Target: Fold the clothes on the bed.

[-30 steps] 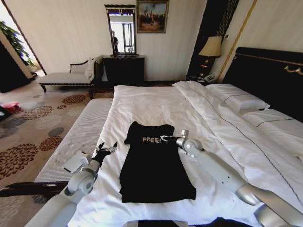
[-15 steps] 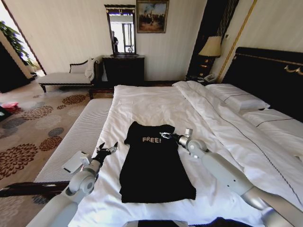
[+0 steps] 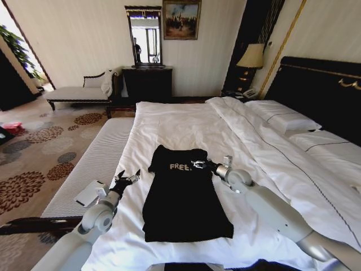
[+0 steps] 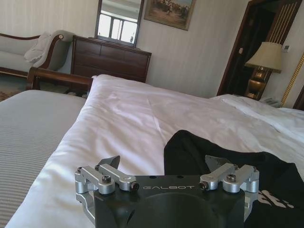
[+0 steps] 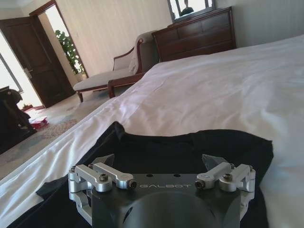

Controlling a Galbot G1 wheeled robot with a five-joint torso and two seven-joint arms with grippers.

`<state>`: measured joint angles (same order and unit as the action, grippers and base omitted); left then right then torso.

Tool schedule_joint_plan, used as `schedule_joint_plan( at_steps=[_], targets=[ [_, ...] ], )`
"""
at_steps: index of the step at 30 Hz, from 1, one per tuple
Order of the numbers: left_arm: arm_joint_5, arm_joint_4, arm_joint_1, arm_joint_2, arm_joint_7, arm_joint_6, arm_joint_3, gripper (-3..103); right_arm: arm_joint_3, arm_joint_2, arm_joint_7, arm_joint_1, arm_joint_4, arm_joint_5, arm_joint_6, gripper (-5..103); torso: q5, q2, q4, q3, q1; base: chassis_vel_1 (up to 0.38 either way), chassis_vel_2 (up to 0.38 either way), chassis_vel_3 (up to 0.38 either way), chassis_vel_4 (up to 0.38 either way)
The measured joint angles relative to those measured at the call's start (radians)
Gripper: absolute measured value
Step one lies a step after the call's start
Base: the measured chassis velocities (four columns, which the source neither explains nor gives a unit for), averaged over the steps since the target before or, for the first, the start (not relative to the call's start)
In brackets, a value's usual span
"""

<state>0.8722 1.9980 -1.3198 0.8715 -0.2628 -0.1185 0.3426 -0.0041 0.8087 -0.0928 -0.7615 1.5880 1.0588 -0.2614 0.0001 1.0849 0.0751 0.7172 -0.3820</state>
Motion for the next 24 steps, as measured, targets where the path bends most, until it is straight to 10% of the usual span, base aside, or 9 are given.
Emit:
schedule_joint_plan(
  at_steps=[7,16,24],
  targets=[
    [0.004,-0.026,0.065,-0.023,-0.002,-0.008,-0.047,100,0.141,-0.040,0.004,-0.115,0.017,-0.039,0.055,100,0.0001,0.000,0.0004,0.000,0.000,0.000,0.000,0.000,0.000],
    [0.198,-0.135,0.205,-0.009,-0.002,-0.062,-0.129,100,0.383,-0.102,-0.004,-0.326,0.094,-0.044,0.070,100,0.0000,0.000,0.0004,0.000,0.000,0.000,0.000,0.000,0.000],
    [0.289,-0.246,0.215,0.019,0.095,-0.077,-0.126,102,0.476,-0.129,-0.002,-0.414,0.136,-0.035,0.067,100,-0.0001,0.000,-0.0001,0.000,0.000,0.000,0.000,0.000,0.000]
  ],
)
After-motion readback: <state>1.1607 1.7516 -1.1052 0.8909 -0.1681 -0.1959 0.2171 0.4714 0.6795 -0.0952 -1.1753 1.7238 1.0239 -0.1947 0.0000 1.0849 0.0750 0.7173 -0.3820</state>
